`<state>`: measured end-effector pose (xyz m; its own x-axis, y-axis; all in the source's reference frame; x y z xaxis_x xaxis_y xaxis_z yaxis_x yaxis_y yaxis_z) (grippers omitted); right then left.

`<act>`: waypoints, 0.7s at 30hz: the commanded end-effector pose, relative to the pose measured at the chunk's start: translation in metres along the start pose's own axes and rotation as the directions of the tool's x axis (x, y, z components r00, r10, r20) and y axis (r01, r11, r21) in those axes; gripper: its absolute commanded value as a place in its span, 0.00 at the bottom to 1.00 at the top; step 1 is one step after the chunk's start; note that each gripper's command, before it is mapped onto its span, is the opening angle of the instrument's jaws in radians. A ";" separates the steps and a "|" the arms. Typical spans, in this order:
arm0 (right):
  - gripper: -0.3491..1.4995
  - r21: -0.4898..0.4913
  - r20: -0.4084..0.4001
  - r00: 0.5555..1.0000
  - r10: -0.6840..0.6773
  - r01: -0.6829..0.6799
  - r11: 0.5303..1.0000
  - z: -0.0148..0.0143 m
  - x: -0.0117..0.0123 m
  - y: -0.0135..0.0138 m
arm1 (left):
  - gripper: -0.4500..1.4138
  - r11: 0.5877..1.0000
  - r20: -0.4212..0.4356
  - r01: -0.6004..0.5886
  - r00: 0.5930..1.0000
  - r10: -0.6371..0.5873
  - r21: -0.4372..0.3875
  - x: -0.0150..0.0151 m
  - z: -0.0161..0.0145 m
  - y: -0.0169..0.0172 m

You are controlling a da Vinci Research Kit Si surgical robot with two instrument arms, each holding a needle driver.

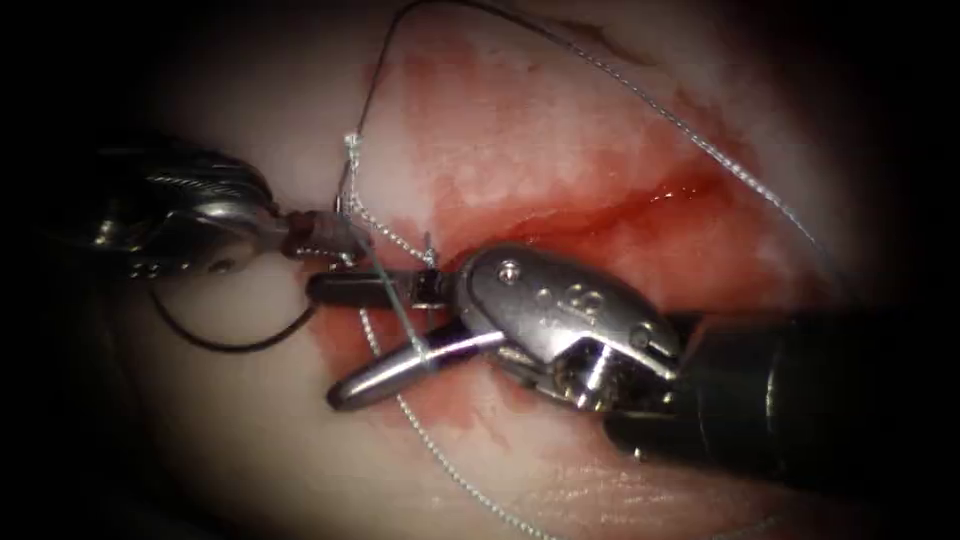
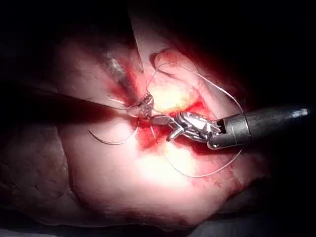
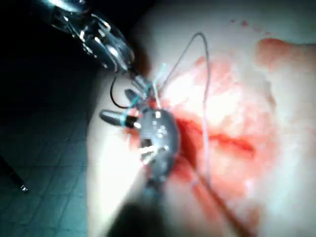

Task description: Wound Closure

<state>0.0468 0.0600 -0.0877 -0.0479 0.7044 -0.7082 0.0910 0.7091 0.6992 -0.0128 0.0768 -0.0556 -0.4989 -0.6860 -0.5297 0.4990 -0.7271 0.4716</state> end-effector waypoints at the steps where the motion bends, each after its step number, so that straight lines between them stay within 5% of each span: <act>1: 0.55 -0.026 -0.033 0.999 0.000 -0.001 1.000 0.0007 0.0002 0.0006 | 0.05 1.000 -0.008 -0.001 1.000 0.001 0.005 0.0001 0.0008 -0.0001; 12: 0.54 -0.085 -0.198 0.980 0.017 -0.034 0.996 0.0005 0.0002 0.0010 | 0.05 0.999 -0.053 0.016 0.999 -0.015 0.037 0.0010 0.0013 0.0003; 19: 0.49 -0.254 -0.278 0.960 -0.013 -0.060 0.965 -0.0007 0.0004 0.0017 | 0.05 0.997 -0.077 0.042 0.996 -0.037 0.066 0.0026 0.0015 0.0004; 21: 0.49 -0.287 -0.281 0.959 -0.021 -0.063 0.956 -0.0013 0.0007 0.0020 | 0.21 0.996 -0.078 0.049 0.996 -0.043 0.080 0.0027 0.0014 0.0004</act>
<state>0.0450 0.0618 -0.0870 -0.3261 0.6705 -0.6664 -0.2016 0.6394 0.7420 -0.0144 0.0740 -0.0562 -0.4651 -0.6447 -0.6067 0.4035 -0.7644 0.5029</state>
